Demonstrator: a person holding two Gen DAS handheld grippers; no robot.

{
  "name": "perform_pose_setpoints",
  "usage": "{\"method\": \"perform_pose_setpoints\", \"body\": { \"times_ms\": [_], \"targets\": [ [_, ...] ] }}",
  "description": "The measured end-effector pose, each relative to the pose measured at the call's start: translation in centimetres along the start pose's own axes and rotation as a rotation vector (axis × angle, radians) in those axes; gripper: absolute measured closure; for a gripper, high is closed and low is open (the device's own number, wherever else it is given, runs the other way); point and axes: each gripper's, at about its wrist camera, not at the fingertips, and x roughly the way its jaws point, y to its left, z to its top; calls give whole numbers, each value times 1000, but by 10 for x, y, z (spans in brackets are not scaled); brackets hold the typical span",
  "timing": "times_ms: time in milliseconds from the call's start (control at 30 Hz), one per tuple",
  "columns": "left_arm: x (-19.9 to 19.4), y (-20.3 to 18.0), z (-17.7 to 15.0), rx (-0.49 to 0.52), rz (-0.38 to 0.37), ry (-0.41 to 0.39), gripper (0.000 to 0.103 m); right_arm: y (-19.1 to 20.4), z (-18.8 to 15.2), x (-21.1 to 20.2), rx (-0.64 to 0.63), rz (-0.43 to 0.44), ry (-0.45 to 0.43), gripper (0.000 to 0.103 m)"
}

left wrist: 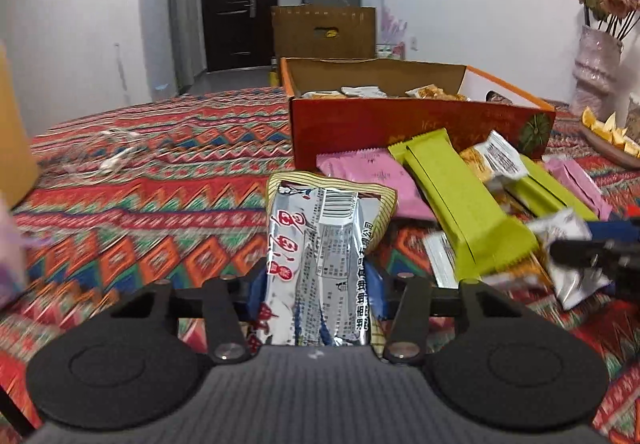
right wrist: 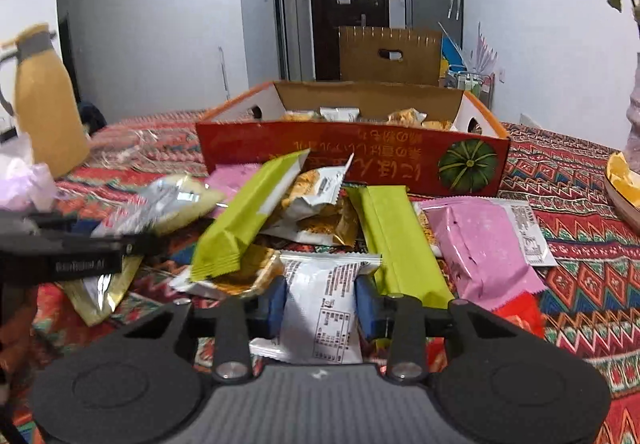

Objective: Organize snacks
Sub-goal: 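Grasp a silver snack bag with left tool while right tool grasps a white packet, then place both held packets into the box and open both tools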

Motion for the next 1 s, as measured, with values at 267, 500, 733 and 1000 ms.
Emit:
{"method": "perform_pose_setpoints", "body": {
  "times_ms": [267,500,733,1000],
  "targets": [
    [-116,-19,-57,-184,-72,-13,54,-4,-29,-97,23,112,-81,67],
    [-165,-52,-84,-175,-60,2,54,-22,-72,-152,39,88,-68,67],
    [-186,-75,-76,-128,-58,-54,53,-41,-89,-181,80,85,-103,67],
    [-181,-77,-42,-127,-85,-96,53,-54,-78,-177,107,146,-119,67]
  ]
}}
